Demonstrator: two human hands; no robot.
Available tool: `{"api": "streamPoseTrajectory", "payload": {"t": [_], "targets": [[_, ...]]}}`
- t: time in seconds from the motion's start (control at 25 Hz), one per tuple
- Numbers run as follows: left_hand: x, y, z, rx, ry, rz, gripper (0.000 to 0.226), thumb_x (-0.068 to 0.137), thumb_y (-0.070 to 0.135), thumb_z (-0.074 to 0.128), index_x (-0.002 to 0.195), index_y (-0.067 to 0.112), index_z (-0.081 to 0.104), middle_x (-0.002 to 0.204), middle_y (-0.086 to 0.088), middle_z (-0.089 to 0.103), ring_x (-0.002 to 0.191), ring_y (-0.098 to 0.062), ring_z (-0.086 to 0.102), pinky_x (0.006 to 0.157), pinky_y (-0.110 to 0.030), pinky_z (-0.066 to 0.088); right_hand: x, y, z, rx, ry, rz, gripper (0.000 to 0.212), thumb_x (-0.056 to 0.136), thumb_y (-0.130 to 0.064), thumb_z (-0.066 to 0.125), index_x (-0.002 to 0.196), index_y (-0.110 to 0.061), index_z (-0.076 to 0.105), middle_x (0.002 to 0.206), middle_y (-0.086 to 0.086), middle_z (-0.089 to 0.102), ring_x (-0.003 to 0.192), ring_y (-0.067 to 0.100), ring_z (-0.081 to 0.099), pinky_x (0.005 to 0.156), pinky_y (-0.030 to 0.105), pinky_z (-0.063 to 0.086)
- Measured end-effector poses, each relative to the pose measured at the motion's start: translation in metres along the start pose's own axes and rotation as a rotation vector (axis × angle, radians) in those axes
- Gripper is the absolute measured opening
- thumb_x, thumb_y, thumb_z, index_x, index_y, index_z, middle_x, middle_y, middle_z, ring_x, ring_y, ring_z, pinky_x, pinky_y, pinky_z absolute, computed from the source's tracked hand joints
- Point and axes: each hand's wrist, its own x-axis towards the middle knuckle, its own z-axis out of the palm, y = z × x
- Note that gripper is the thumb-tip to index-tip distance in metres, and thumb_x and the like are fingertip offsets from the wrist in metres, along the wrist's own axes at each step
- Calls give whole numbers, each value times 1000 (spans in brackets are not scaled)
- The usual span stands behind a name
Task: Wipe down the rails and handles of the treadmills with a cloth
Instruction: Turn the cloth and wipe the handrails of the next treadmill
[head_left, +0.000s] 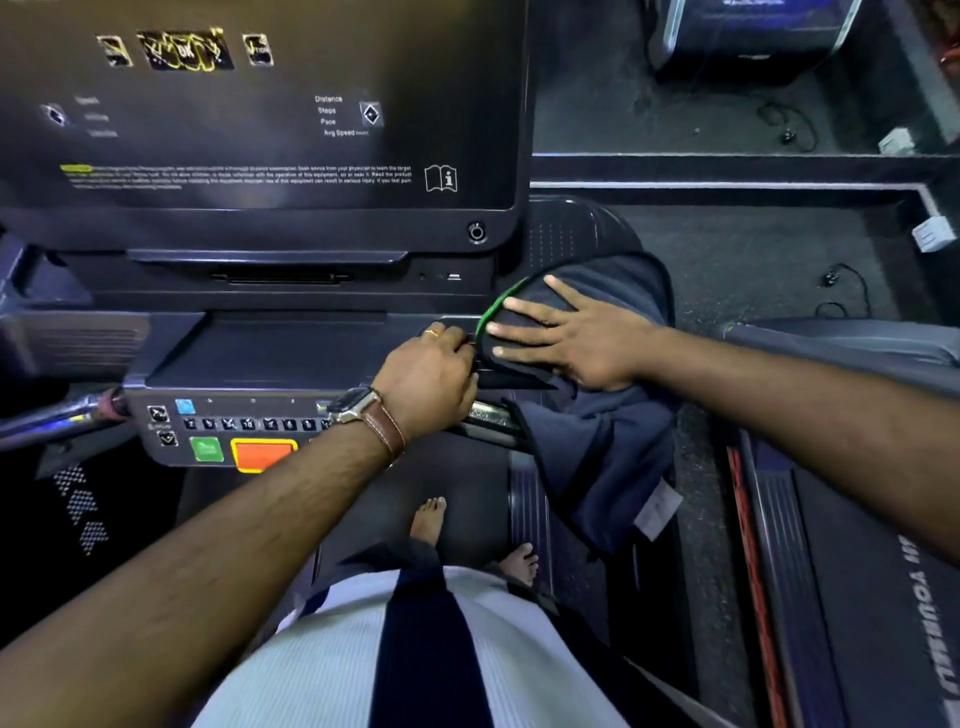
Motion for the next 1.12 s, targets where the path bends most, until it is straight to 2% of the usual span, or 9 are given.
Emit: {"api": "streamPoseTrajectory", "payload": {"t": [0.12,0.2,0.32,0.52,0.64,0.76,0.92,1.0,1.12], "targets": [[0,1,-4,-9,8,-82,35,86,34,49,98,3,61,104,-16,58,104,-33,51,71,-39,49,37,-15,-6,-127,7,-31,65,96,-48,41,153,-21,24,164,1,7,151,23,0,115,64,5],[-4,2,-4,-15,34,-98,35,86,33,51,97,2,61,104,-17,58,105,-32,50,68,-38,49,38,-30,-1,-122,28,57,64,98,-46,35,154,-18,22,164,1,6,151,21,0,116,62,5],[-14,-6,-1,-52,62,-24,31,90,33,48,91,5,60,99,-14,56,100,-29,49,70,-40,48,14,-32,1,10,57,228,63,98,-24,26,156,-17,4,164,-2,-2,151,18,-1,119,57,6],[-20,-15,-5,-168,71,46,26,89,29,50,93,6,62,95,-10,59,93,-27,52,74,-38,44,-11,-30,-12,347,-37,495,93,82,11,53,155,-12,-1,162,5,-12,150,24,-5,119,44,-1],[-21,-15,-4,-178,68,55,26,88,30,50,91,7,62,95,-10,60,93,-28,53,73,-38,46,-49,-22,-23,542,-181,631,93,81,13,55,155,-14,6,163,5,-9,150,24,0,121,39,3],[-21,-18,-3,-175,66,81,26,89,29,50,92,7,63,95,-10,61,93,-29,54,75,-38,46,-70,-58,-34,720,-184,631,84,73,16,49,150,-12,32,161,7,19,150,23,12,122,39,4],[-18,-25,-5,-189,41,206,24,89,27,54,92,6,64,93,-12,62,92,-30,54,80,-38,43,-87,-144,-44,744,61,737,61,80,5,51,140,-7,47,145,15,48,138,30,38,119,37,12],[-16,-33,-9,-198,10,249,27,90,31,56,94,6,65,94,-12,63,93,-29,55,82,-39,46,-92,-182,-41,668,160,821,56,91,-12,54,145,-4,40,150,14,42,141,30,35,119,43,13],[-17,-41,-11,-191,-12,317,28,92,31,54,87,7,68,89,-11,64,90,-30,57,79,-39,47,-50,-205,-38,399,34,1016,75,94,-48,49,151,-5,25,157,14,29,146,29,25,120,53,10]]}}
